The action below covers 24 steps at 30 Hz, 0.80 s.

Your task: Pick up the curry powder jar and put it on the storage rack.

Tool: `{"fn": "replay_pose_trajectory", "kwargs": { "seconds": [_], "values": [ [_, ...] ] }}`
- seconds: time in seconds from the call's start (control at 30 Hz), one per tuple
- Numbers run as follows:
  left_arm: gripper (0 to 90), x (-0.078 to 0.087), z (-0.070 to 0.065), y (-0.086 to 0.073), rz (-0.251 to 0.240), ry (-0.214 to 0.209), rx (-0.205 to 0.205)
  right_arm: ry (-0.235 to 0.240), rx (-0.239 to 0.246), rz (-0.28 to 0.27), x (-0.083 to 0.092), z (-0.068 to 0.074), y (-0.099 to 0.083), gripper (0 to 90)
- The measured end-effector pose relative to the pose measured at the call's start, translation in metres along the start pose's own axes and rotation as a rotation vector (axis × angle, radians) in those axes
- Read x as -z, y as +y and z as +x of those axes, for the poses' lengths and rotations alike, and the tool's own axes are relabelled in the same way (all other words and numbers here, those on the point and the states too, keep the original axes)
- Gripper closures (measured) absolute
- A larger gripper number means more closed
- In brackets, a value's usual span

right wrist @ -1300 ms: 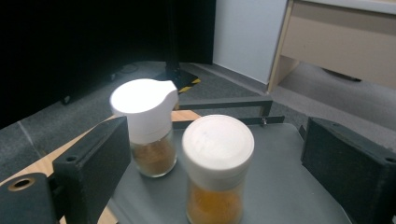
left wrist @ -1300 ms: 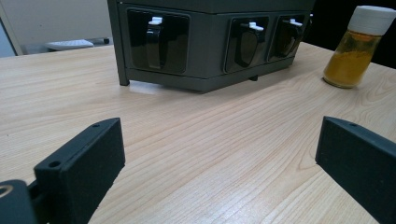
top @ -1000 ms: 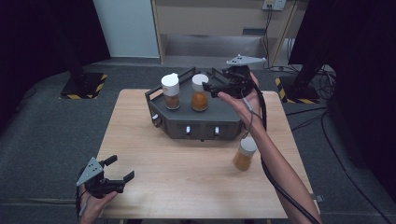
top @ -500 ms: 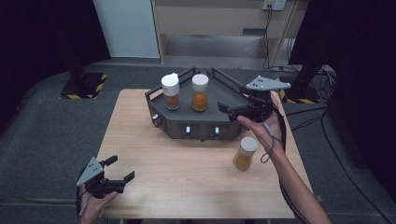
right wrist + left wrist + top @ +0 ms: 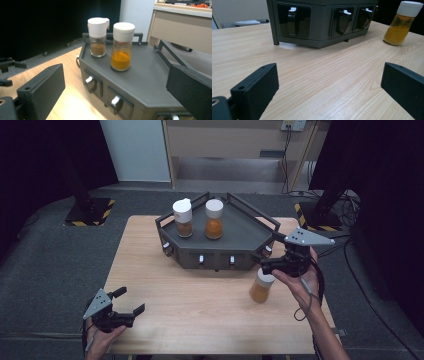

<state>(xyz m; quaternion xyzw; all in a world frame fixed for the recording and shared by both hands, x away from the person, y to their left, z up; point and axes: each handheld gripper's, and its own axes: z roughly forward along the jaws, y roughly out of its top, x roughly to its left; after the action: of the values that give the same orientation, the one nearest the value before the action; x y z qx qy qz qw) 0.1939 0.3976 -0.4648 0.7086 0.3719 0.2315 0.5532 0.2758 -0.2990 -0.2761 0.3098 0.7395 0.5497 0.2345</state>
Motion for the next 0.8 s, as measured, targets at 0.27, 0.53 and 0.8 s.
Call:
{"fn": "replay_pose_trajectory", "kwargs": {
  "seconds": [0.27, 0.53, 0.8],
  "values": [
    [0.5, 0.001, -0.001, 0.000, -0.001, 0.002, 0.000, -0.024, 0.011, 0.003, 0.016, 0.012, -0.025, 1.1],
    [0.5, 0.001, -0.001, 0.000, -0.003, 0.001, -0.003, -0.062, -0.025, 0.020, 0.031, 0.016, -0.057, 1.9],
    [0.5, 0.001, -0.001, 0.000, -0.002, 0.000, -0.004, -0.098, -0.074, 0.027, 0.042, 0.014, -0.090, 1.4]
  ]
}}
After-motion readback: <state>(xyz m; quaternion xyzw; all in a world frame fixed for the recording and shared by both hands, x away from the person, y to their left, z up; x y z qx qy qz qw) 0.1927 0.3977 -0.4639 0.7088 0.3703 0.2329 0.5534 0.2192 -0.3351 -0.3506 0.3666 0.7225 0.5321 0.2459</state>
